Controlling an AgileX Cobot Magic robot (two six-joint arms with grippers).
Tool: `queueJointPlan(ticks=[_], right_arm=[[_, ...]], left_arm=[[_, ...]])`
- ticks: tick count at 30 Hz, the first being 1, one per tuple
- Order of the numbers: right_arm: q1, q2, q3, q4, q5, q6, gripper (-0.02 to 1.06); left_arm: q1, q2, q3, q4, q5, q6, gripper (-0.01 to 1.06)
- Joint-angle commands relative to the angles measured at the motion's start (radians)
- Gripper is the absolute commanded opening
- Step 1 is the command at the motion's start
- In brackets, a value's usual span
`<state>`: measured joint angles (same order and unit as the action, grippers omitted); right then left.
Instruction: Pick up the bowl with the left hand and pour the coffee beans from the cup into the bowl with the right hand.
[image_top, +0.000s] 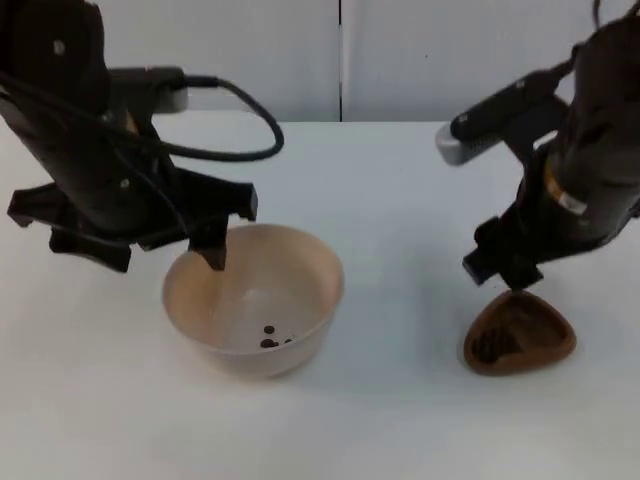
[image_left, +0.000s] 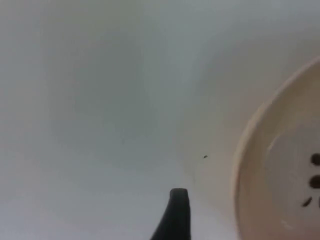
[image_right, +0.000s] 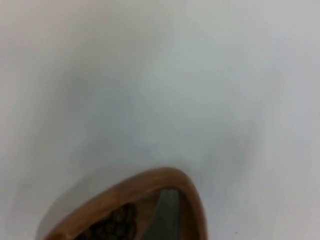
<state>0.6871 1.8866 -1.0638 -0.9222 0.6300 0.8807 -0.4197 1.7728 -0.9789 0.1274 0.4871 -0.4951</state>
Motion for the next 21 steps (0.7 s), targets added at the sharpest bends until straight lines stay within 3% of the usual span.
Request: queueJointPlan(ticks=[1, 5, 8, 21], right_arm=[[-0.006, -0.049, 0.000, 0.034, 0.013, -0.051, 0.75], [-0.006, -0.128, 0.000, 0.125, 0.046, -0.171, 0.75], [-0.006, -0.225, 0.000, 0.255, 0.065, -0.303, 0.75], [-0.006, -0.541, 0.000, 0.525, 0.071, -0.501, 0.75]], left_arm=[[0.002, -0.049, -0.003, 0.005, 0.018, 0.001, 0.74], [0.002, -0.141, -0.003, 0.005, 0.056, 0.001, 0.74], [0.002, -0.252, -0.003, 0.005, 0.079, 0.034, 0.74], [0.002, -0.635, -0.003, -0.010, 0.115, 0.077, 0.74]])
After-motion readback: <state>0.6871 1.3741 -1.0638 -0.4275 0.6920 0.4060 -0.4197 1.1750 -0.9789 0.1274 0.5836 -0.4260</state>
